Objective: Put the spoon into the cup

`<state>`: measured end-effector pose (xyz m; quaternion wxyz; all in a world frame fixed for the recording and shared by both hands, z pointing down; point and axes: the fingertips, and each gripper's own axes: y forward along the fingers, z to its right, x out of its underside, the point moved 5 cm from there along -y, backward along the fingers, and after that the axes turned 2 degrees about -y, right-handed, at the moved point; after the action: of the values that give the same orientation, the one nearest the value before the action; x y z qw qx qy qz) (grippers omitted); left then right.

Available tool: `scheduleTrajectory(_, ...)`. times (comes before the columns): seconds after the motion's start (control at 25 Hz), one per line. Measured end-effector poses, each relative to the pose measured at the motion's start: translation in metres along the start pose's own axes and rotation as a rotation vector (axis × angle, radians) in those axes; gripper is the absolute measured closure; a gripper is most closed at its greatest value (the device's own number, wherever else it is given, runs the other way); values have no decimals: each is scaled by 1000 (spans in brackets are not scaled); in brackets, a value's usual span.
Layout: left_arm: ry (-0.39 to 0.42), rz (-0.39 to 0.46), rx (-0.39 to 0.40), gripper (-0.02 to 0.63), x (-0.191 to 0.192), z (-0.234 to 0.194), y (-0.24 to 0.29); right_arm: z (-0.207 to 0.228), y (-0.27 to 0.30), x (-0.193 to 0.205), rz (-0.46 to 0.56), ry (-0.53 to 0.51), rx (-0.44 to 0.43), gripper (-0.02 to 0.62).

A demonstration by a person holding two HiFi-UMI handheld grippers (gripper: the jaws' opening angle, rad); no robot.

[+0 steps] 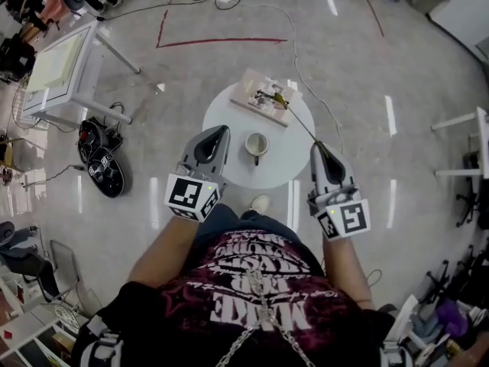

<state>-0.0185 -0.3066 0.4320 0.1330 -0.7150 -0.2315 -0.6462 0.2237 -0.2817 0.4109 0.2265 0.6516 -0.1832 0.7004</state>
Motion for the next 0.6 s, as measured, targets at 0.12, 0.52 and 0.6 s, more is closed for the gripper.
scheduleTrajectory(0.12, 13, -12, -3, 578, 0, -1, 3, 10, 6, -1, 5, -1, 7, 560)
scheduleTrajectory(0.52, 34, -16, 52, 578, -7, -15, 33, 19, 46, -9, 10, -38, 51, 560)
scheduleTrajectory(0.6, 43, -12, 78, 578, -9, -17, 43, 17, 55, -8, 8, -39, 65, 560)
